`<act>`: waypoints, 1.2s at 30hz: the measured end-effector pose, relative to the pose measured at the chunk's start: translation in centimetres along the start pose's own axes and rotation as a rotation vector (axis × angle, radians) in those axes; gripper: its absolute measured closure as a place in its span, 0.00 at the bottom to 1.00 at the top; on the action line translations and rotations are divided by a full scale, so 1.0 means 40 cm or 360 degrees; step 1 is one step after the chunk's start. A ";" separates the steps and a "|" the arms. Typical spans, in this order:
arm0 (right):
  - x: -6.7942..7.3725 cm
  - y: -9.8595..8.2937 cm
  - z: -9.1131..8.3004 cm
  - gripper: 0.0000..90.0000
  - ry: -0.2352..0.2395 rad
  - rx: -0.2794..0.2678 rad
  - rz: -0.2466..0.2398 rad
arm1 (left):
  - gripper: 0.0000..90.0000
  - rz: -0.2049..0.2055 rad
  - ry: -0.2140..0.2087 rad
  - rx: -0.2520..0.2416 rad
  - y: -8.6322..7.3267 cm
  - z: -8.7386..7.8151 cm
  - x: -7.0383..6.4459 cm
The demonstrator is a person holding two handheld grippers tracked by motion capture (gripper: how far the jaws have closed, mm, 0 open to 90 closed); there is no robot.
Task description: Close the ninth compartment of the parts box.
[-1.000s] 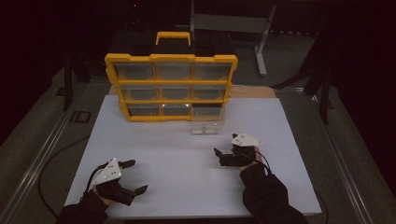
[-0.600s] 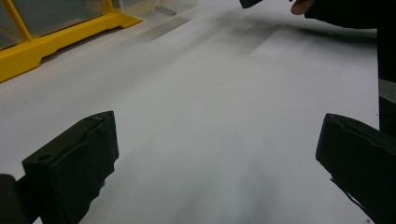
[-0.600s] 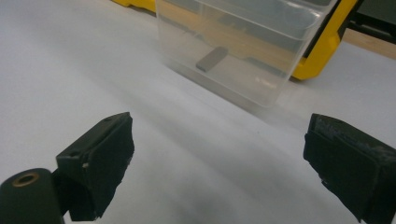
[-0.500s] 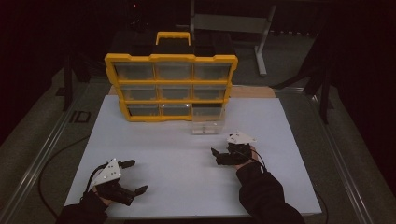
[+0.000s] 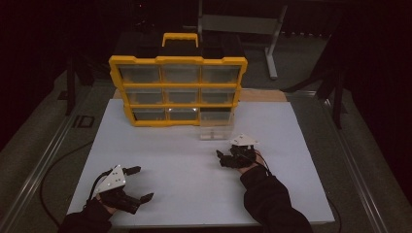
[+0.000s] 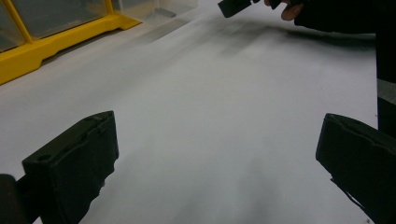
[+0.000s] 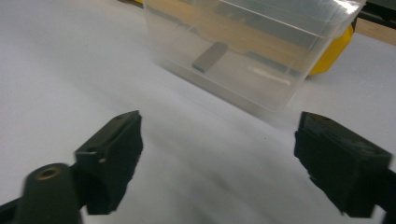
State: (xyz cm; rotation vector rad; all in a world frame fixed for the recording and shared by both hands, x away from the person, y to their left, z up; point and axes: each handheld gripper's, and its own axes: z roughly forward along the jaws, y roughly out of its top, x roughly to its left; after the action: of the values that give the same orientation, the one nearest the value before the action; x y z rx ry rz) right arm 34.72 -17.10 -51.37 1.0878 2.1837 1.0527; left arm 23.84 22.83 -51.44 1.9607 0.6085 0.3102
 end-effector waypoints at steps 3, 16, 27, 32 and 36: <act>0.003 0.003 0.008 0.29 -0.0036 0.0010 0.0002 | 0.00 0.0000 0.0000 -0.0002 0.000 -0.001 0.000; 0.000 0.016 0.025 0.80 -0.0150 0.0042 0.0049 | 0.00 0.0001 -0.0002 -0.0001 0.000 -0.001 0.000; 0.002 0.027 0.028 1.00 -0.0148 0.0068 -0.0068 | 0.00 0.0005 -0.0007 0.0005 0.000 0.001 -0.002; 0.004 0.039 0.029 1.00 -0.0132 0.0054 -0.0061 | 0.00 0.0007 -0.0008 0.0007 0.000 0.002 -0.002; 0.007 0.047 0.036 1.00 -0.0121 0.0050 -0.0060 | 0.00 0.0014 -0.0007 0.0007 0.001 0.002 -0.003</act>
State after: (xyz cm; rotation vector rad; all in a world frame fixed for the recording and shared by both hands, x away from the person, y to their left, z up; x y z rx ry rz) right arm 36.41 -15.54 -50.74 1.0786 2.1587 0.9484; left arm 23.77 22.70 -51.44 1.9685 0.5985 0.3099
